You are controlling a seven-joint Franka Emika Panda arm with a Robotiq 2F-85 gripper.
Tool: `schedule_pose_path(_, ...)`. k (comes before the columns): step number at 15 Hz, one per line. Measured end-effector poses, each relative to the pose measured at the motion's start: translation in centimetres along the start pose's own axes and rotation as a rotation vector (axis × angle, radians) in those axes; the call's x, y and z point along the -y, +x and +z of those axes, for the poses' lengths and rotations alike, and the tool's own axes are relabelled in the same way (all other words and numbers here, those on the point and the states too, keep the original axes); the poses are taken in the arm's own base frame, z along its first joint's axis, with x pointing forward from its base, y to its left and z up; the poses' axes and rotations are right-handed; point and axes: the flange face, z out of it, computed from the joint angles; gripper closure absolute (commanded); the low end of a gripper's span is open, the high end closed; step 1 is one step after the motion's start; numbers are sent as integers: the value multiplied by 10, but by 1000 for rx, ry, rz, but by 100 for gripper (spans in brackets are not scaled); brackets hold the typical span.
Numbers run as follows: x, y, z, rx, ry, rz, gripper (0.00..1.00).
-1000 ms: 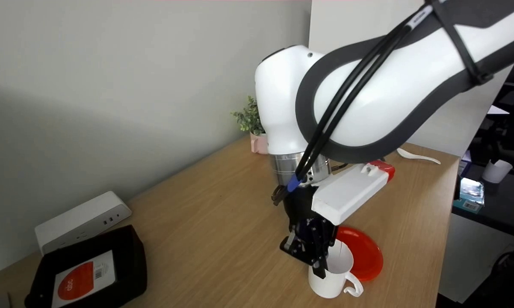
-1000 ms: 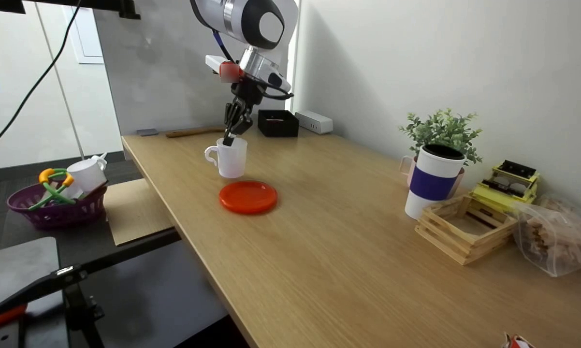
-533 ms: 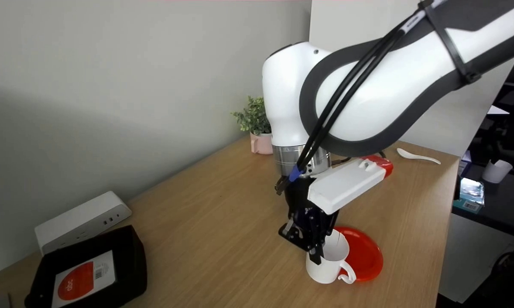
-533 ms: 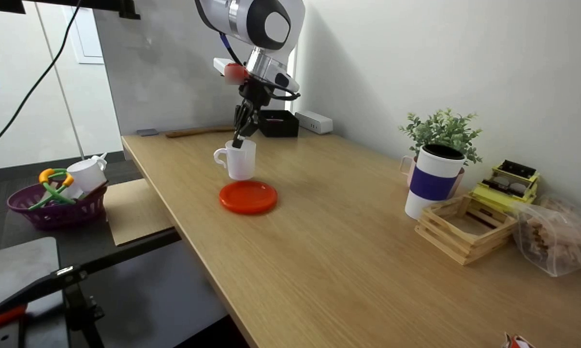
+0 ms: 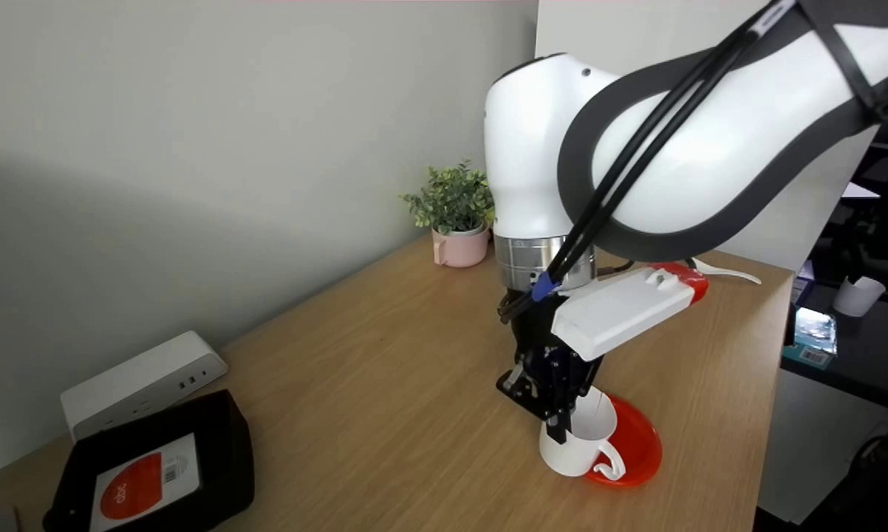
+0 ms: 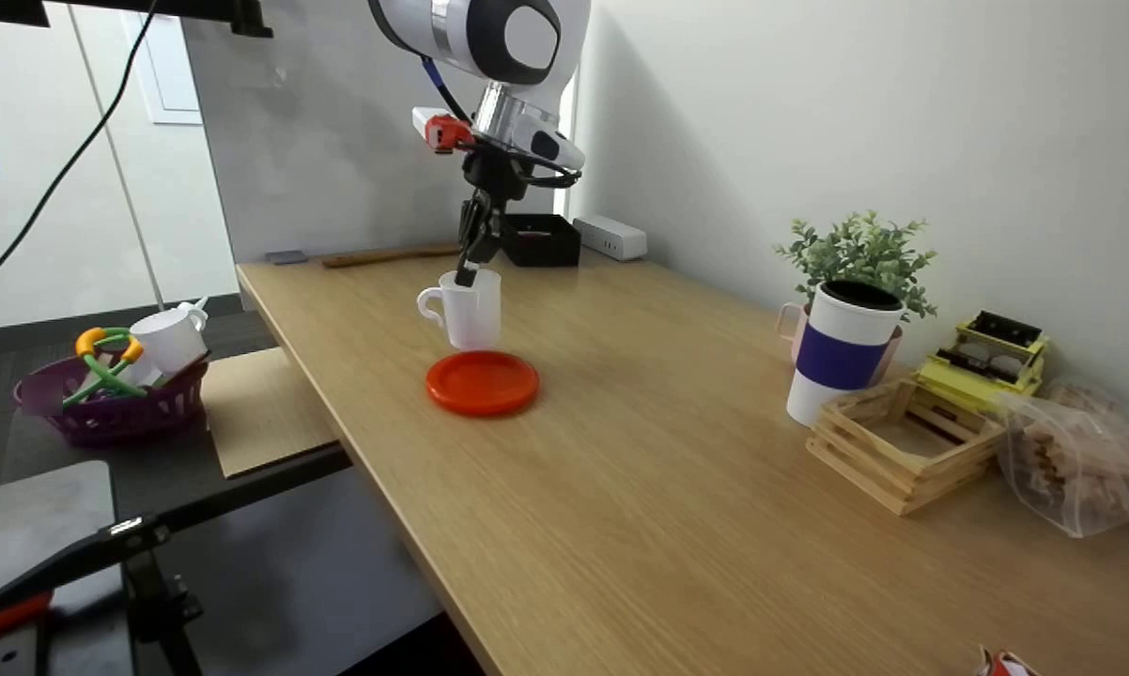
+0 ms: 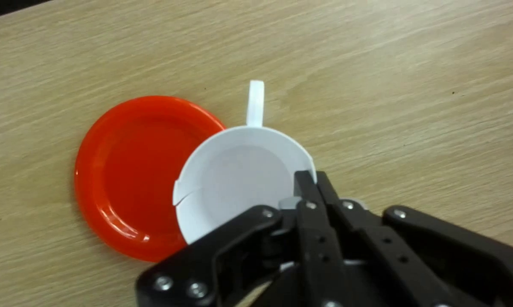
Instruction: Put the white mug on top of the orange plate
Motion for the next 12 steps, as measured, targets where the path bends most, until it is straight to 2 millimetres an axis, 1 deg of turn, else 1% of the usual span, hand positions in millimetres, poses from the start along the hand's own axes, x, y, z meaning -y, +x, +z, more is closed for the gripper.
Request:
schedule_pose_path(5, -17, -7, -3, -17, 38, 50, 100)
schedule_pose_path(12, -58, 0, -2, -16, 163, 138, 100)
